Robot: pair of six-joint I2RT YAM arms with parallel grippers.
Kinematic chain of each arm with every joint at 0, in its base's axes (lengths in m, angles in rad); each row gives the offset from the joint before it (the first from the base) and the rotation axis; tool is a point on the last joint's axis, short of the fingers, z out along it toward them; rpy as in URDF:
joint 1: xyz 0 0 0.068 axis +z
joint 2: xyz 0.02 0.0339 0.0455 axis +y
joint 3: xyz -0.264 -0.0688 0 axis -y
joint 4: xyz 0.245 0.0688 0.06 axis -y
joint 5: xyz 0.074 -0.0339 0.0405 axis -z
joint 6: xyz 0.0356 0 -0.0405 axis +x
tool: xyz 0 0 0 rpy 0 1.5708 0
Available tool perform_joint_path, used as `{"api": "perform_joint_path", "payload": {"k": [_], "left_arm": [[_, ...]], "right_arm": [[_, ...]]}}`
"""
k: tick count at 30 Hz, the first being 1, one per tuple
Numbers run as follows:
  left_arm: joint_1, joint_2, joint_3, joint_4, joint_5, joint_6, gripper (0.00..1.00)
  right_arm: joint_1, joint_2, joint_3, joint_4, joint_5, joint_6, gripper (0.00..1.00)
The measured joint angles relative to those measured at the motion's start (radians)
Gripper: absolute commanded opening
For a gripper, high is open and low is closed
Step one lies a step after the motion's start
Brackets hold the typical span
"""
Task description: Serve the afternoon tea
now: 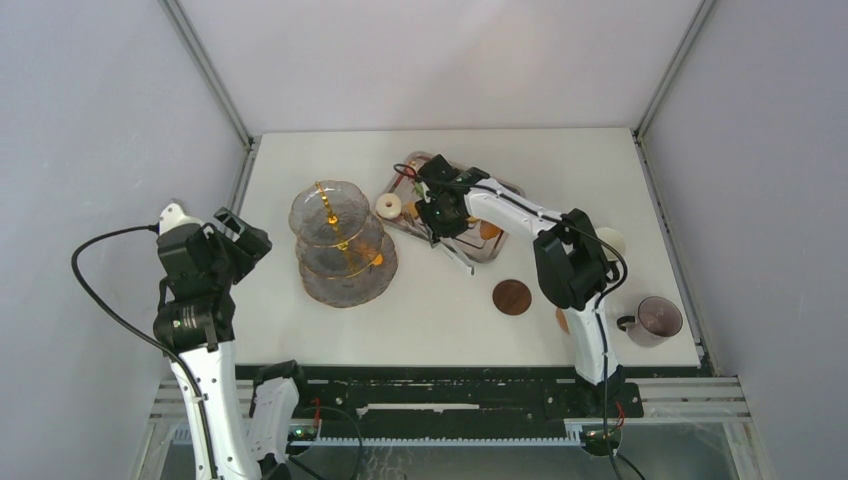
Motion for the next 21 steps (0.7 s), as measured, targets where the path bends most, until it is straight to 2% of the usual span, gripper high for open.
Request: {"api": "perform_joint_path", "payload": {"k": [14,21], "left_arm": [[0.000,0.000,0.000,0.000,0.001,0.000,0.86],[0.000,0.000,0.000,0.000,0.002,0.000,0.86]], "right_arm": [[0.008,0.087,0.090,-0.026,0.040,-0.008,0.55],[0.013,0.090,0.090,-0.024,0.057,-0.019,0.42]]}}
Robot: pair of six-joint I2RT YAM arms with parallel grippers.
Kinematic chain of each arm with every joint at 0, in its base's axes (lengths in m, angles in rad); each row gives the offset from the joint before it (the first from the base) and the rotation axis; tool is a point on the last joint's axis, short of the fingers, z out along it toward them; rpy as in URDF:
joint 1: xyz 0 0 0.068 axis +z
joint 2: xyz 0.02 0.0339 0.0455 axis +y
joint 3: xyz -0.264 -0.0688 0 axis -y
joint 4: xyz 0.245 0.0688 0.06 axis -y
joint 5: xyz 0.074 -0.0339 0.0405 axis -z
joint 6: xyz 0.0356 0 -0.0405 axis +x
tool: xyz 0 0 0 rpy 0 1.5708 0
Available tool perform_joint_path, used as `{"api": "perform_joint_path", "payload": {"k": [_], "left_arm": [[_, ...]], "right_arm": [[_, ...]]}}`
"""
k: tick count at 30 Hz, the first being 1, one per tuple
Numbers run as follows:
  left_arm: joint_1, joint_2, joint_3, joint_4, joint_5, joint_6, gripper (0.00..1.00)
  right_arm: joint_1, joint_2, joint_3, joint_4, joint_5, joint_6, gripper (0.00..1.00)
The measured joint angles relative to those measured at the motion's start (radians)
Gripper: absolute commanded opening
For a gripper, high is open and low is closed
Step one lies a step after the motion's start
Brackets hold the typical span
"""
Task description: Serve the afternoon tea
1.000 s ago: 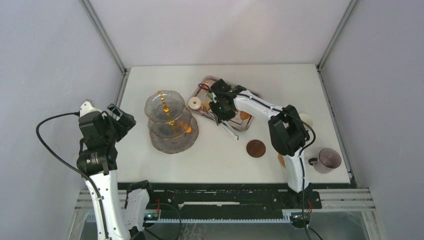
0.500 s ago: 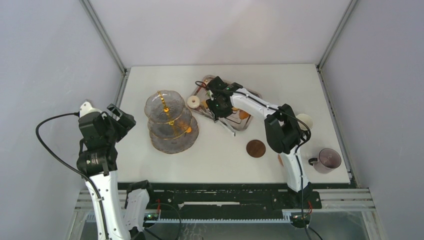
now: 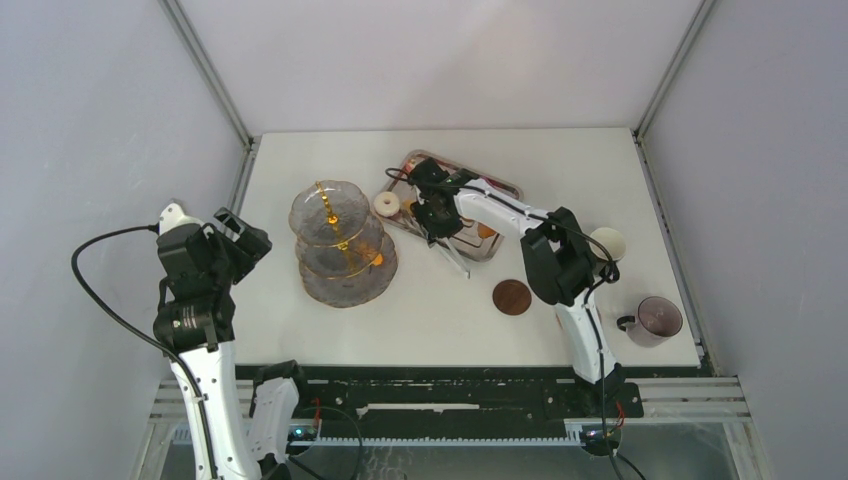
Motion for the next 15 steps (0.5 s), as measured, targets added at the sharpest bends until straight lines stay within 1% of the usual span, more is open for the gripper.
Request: {"api": "perform_joint_path", "payload": {"k": [4,8,15], "left_arm": [[0.000,0.000,0.000,0.000,0.000,0.000,0.86],[0.000,0.000,0.000,0.000,0.000,0.000,0.86],[0.000,0.007,0.000,0.000,0.003,0.000,0.86]], "right_arm": [[0.000,-0.009,-0.008,0.008,0.002,-0.001,0.37],[0.000,-0.055,-0.062,0.032,0.002,0.000,0.34],[-0.011,-0.212,-0.207,0.052,0.003,0.004,0.31]]}}
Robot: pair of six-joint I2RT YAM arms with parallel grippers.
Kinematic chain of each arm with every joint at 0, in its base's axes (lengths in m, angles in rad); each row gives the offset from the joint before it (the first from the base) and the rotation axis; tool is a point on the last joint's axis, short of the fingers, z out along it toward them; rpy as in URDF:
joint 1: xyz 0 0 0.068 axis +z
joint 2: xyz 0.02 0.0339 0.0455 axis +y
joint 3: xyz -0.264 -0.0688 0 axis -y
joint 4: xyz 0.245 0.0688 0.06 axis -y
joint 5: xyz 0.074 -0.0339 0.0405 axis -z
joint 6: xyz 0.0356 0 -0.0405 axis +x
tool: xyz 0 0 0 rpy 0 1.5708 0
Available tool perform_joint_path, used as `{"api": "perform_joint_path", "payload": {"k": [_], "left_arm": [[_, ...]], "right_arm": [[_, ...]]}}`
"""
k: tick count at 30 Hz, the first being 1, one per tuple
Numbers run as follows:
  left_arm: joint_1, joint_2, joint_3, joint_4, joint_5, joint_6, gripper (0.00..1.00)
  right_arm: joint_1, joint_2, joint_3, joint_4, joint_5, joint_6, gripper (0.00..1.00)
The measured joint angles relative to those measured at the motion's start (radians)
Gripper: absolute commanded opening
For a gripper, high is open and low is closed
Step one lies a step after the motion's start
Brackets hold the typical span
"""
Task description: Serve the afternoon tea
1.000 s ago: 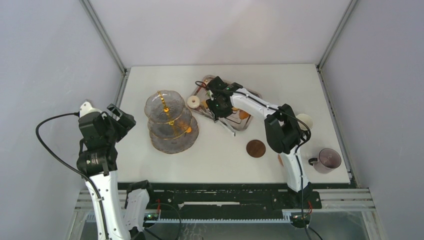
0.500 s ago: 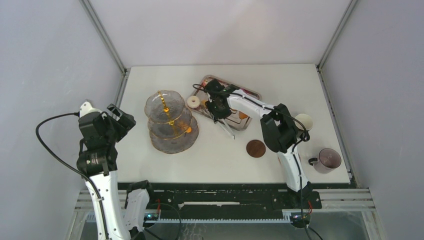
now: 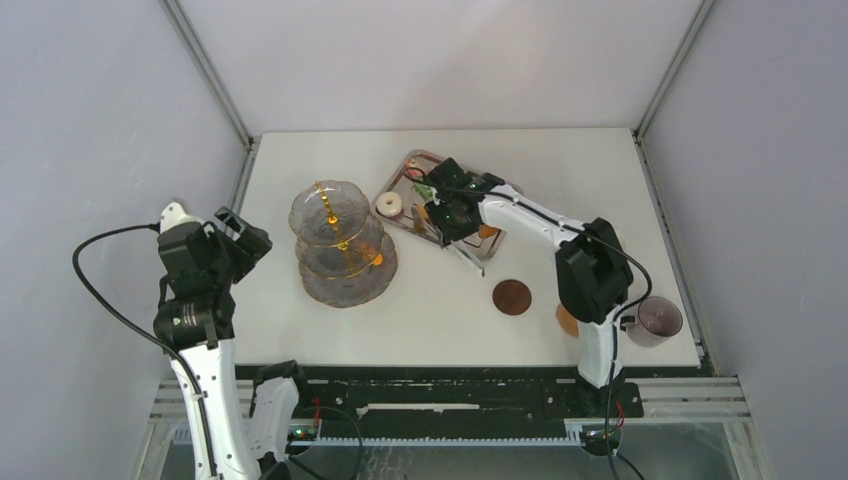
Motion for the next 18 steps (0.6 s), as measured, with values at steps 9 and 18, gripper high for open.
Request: {"api": "perform_joint_path", "payload": {"k": [9,18], "left_arm": [[0.000,0.002,0.000,0.000,0.000,0.000,0.86],[0.000,0.002,0.000,0.000,0.001,0.000,0.86]], "right_arm": [[-0.022,-0.193,-0.227,0.039,0.041,0.000,0.30],[-0.018,-0.385,-0.344,0.000,0.113,0.011,0.30]]}}
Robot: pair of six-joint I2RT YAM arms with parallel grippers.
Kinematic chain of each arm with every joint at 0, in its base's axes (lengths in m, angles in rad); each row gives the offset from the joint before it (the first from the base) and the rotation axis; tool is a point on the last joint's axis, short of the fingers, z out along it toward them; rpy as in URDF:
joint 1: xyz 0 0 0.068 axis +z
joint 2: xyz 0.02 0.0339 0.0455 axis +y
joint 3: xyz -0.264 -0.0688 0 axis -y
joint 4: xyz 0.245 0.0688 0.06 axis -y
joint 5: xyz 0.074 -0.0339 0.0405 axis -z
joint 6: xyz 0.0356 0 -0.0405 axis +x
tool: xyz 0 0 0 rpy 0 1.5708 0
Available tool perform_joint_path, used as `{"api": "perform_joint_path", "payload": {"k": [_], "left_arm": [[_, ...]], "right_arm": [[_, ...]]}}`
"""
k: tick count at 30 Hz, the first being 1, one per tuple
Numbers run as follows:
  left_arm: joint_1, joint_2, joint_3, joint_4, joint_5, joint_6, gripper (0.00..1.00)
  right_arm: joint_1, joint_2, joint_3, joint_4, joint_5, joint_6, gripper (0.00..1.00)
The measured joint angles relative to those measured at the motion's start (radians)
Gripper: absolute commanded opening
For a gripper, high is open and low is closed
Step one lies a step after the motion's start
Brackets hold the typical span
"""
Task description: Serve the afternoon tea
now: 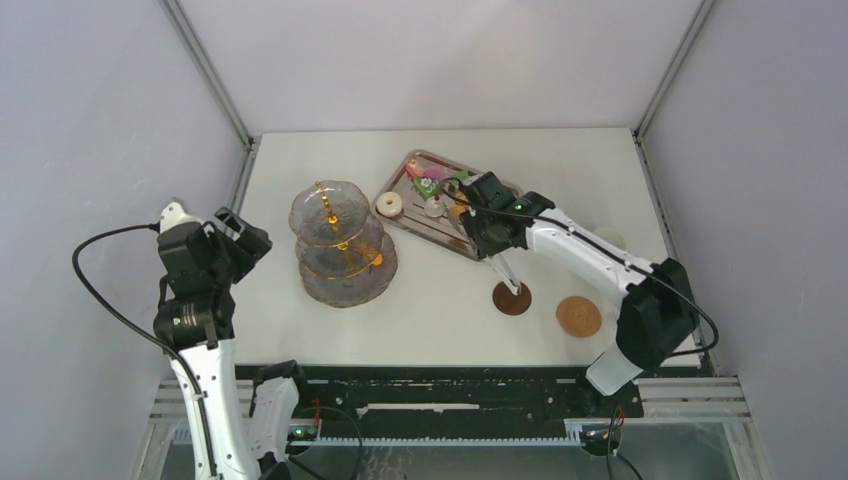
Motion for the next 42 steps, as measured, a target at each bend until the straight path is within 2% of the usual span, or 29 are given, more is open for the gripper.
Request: {"api": "perform_joint_path", "payload": {"k": [7,13,18,32,42], "left_arm": [[0.000,0.026,0.000,0.002,-0.014,-0.002,0.88],[0.000,0.025,0.000,0.002,-0.031,-0.002,0.89],[0.000,0.023,0.000,0.002,-0.032,-0.002,0.91],[0.000,0.003,0.000,-0.002,-0.032,-0.008,0.91],[0.000,-0.018,0.000,-0.006,-0.031,-0.011,0.91]], "right_arm": [[0.151,-0.086,0.000,-0.002,-0.001,0.039,0.30],[0.299,-0.027,0.002,0.008,-0.044,0.093,0.30],[0.373,0.038,0.020,0.011,-0.068,0.114,0.29],[0.462,0.219,0.203,0.061,-0.137,0.120,0.29],[0.482,0.290,0.202,0.205,-0.222,0.177,0.29]]}}
